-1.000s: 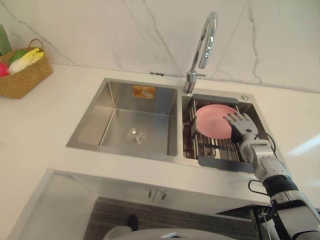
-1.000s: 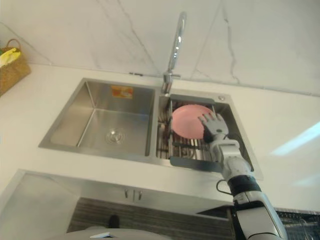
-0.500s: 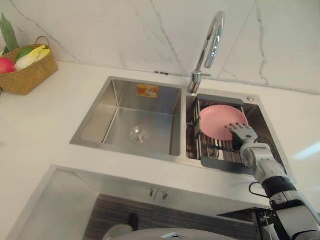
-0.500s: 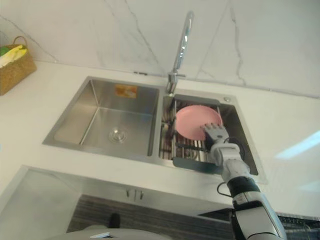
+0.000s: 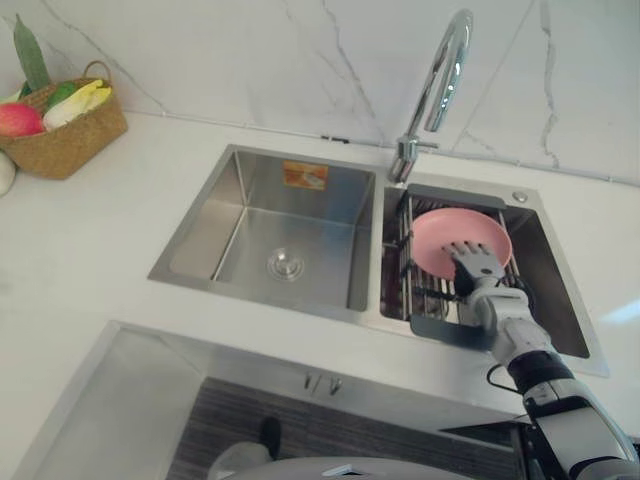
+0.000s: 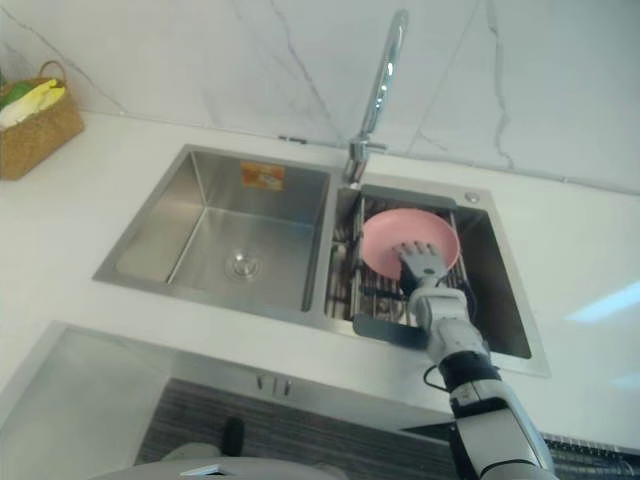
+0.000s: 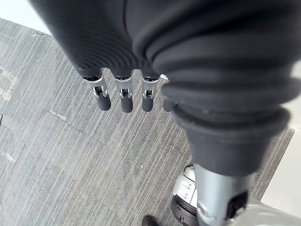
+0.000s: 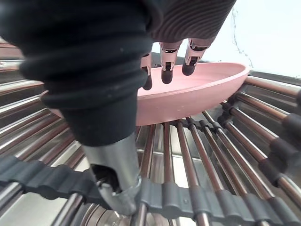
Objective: Walk over to the sink, pick up the cup, carry it to the dishwasher, place the cup inside the dishwasher, then close the dishwasher door
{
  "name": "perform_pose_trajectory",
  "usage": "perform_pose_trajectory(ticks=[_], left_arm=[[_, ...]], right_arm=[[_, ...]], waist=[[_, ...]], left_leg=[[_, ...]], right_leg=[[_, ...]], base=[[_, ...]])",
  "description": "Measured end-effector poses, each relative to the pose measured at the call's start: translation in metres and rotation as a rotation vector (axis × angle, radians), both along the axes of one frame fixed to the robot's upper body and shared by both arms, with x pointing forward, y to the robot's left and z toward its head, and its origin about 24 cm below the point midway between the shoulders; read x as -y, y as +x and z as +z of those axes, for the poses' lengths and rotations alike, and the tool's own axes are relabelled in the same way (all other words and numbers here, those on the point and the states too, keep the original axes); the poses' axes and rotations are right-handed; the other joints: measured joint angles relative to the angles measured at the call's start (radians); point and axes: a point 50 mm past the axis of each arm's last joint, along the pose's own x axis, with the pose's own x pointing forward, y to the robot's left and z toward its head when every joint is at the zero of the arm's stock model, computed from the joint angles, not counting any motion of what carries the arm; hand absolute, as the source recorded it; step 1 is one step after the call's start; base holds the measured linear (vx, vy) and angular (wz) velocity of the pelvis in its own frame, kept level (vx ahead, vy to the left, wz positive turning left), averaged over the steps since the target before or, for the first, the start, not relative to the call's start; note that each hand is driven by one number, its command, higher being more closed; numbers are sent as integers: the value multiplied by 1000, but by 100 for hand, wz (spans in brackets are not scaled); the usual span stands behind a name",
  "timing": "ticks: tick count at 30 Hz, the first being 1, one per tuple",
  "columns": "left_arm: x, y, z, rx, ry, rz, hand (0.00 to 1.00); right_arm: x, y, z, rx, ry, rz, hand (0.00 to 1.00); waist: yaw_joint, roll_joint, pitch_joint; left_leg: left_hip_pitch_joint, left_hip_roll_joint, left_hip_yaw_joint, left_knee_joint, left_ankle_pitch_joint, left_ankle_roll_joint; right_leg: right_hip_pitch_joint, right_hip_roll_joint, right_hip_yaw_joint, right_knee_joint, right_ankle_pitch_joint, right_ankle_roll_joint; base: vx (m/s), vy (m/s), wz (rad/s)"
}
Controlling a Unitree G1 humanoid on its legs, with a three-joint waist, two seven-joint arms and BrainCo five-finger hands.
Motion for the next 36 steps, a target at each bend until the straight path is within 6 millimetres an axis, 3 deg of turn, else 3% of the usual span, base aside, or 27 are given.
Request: perform_pose_trajectory(ticks=[8,21,22,36], left_arm=[[-1,2,0,23,0,-11,0],[-1,1,0,22,-1,-12,0],[-1,1,0,25,0,-13,0],[-1,0,-1,23,4,-22,0]], right_arm=[[5,-2,2,126,-41,-19,0],[9,-4,0,152,-58,-42,0],[11,-4,0,155,-61,-46,100],[14,-6,-4,168,-70,-56,100]], waist=[[3,7,21],[16,9,23],[18,9,23],[27,12,26]], left_leg=[[-3,-1,-6,0,2,-4],[-12,-2,-29,0,13,0],[-11,-2,-29,0,13,0],[-9,-3,-31,0,12,-6]], right_leg=[[-2,0,-5,5,-6,-6],[1,0,-25,8,-6,-2],[2,0,-25,9,-6,-2],[3,0,-25,15,-12,-6]], base=[[-3,1,0],[10,-4,6],[0,0,0],[0,0,0]])
